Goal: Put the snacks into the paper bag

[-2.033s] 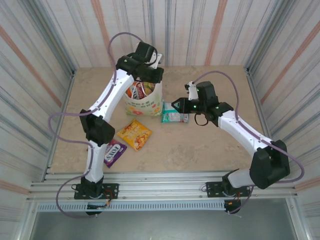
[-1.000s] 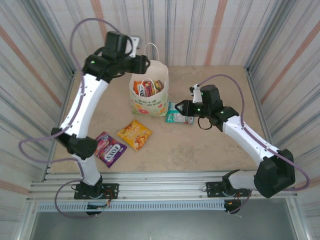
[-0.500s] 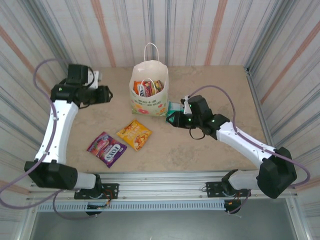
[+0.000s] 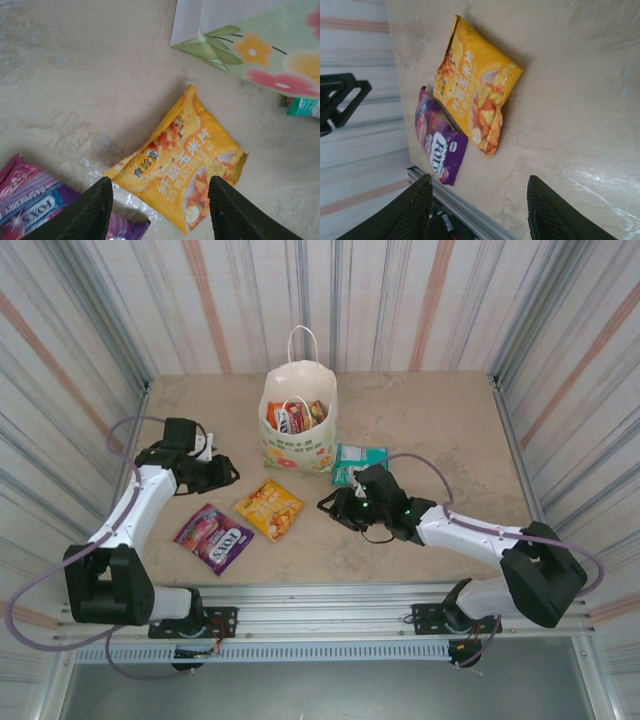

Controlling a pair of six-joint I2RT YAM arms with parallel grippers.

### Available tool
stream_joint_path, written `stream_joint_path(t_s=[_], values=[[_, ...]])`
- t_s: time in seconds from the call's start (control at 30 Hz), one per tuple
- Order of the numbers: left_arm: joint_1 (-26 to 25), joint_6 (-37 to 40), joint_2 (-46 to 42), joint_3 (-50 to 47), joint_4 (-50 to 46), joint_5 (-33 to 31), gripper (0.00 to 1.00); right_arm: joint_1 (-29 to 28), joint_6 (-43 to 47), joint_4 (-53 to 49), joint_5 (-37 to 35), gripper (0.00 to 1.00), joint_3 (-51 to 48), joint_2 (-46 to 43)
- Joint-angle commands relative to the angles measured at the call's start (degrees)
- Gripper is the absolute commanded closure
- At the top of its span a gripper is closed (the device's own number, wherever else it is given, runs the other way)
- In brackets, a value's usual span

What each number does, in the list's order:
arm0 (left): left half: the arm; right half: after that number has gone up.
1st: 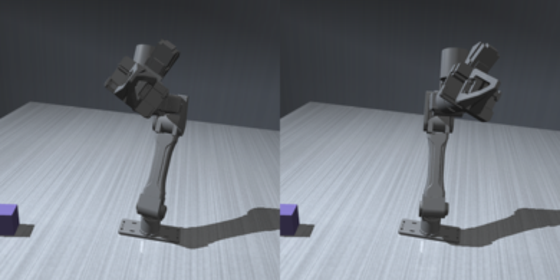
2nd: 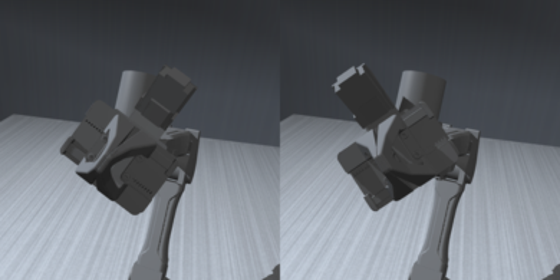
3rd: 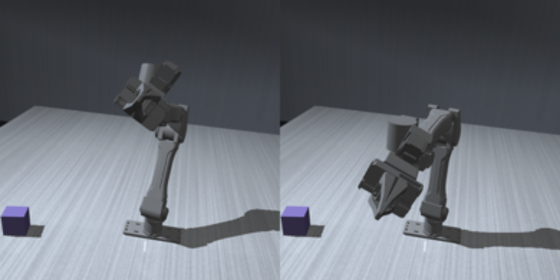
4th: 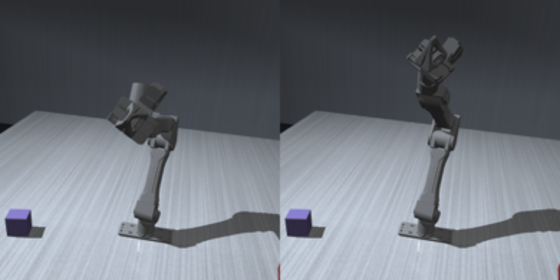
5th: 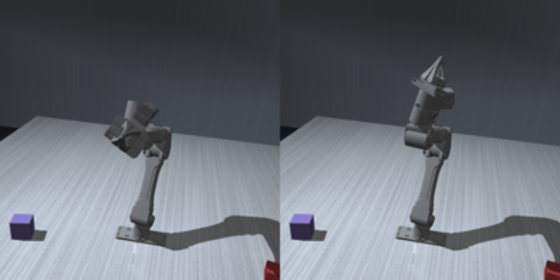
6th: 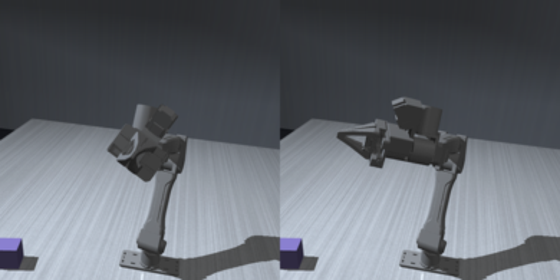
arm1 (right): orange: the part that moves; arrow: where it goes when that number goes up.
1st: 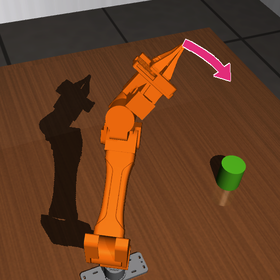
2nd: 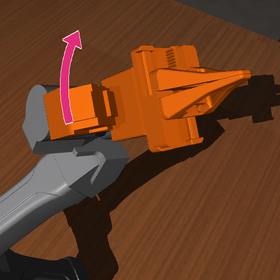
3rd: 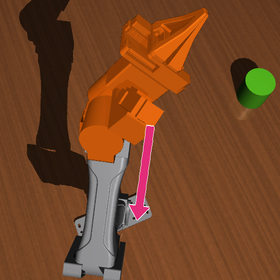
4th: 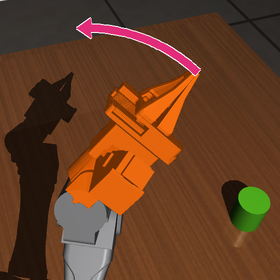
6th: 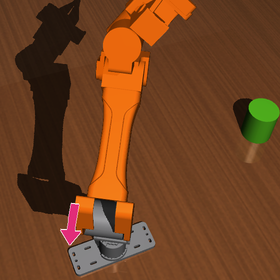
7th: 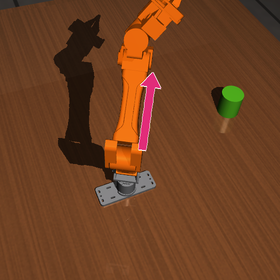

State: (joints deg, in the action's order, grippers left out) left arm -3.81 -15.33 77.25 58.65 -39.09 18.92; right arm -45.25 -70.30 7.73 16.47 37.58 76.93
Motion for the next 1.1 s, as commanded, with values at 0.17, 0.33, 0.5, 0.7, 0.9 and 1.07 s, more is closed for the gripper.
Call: stream_joint_path(t_s=[0.17,0.33,0.5,0.7,0.9,1.07], values=[[-0.75,-2.92,7.35,-2.32,9.55,1.98,0.43,-2.86,-10.55,9.85,-3.54,0.45,-1.78,6.5],[-1.2,-2.08,11.25,-1.8,10.32,1.61,0.41,-3.79,-12.72,12.87,-3.29,0.45,-0.76,10.8],[-1.2,-1.78,15.23,-1.53,12.28,2.92,0.41,-4.75,-16.16,18.41,-3.34,0.45,-1.02,14.7],[-1.28,-1.37,18.58,-1.39,12.11,5.76,0.4,-4.95,-17.15,20.02,-3.59,0.44,-0.46,16.94],[-1.55,-2.14,17.57,-3.31,12.18,8.72,0.41,-4.5,-15.69,17.4,-4.81,0.42,0.65,17.61],[-2.72,-2.07,16.05,-5.03,12.06,9.01,0.43,-3.2,-15.3,17.14,-5.18,0.41,0.38,17.99]])
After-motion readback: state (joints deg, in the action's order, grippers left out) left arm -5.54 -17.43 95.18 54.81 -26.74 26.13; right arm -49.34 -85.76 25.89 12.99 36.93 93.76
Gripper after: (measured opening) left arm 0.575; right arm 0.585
